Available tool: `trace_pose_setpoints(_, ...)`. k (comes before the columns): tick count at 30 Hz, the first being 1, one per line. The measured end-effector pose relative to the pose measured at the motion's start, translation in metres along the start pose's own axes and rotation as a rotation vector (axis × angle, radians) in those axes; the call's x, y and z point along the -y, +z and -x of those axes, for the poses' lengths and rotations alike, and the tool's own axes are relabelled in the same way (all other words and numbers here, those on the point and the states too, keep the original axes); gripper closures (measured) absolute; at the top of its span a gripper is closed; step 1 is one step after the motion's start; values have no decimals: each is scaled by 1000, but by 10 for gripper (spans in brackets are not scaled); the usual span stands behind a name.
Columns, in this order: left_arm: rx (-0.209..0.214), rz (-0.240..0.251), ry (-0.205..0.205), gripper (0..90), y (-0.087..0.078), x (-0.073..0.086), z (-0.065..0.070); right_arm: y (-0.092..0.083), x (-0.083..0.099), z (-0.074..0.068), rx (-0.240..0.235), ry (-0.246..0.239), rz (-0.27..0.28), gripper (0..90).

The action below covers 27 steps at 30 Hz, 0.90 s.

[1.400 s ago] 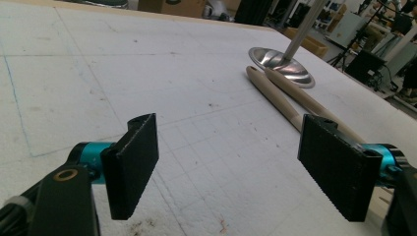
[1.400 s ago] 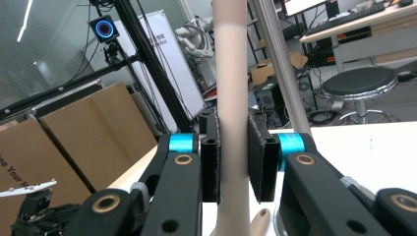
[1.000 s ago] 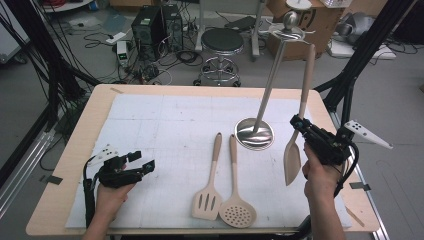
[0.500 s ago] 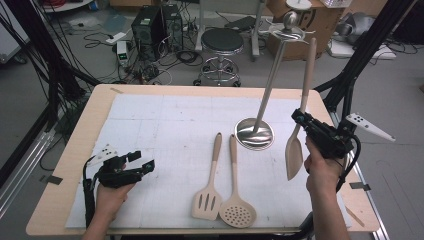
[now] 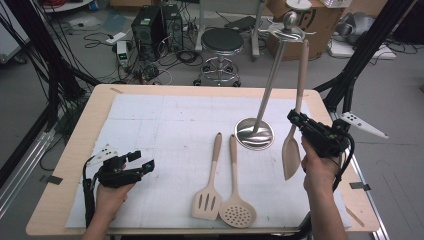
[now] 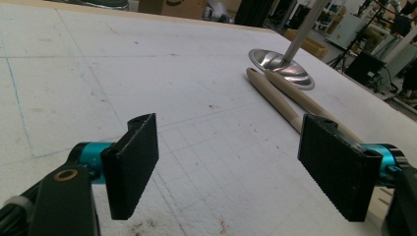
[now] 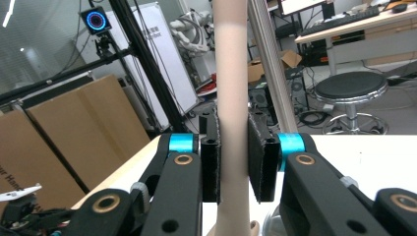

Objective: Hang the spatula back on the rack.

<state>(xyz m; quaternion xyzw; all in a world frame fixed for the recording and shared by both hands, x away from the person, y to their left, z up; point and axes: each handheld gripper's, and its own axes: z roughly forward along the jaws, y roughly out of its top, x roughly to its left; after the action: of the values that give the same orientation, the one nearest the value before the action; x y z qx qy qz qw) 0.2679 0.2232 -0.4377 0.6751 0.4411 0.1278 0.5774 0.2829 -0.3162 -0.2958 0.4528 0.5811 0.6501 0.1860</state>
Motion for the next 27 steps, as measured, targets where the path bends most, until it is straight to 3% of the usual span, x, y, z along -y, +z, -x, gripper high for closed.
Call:
trace_pose_setpoints(3, 0, -1, 2, 239, 0, 0, 0, 2, 4, -3, 0, 5, -1, 782)
trace_pose_setpoints(18, 3, 3, -4, 239, 0, 0, 0, 14, 16, -29, 60, -75, 11, 775)
trace_pose_setpoints(27, -1, 4, -2, 239, -1, 0, 0, 18, 14, -33, 97, -88, 13, 777)
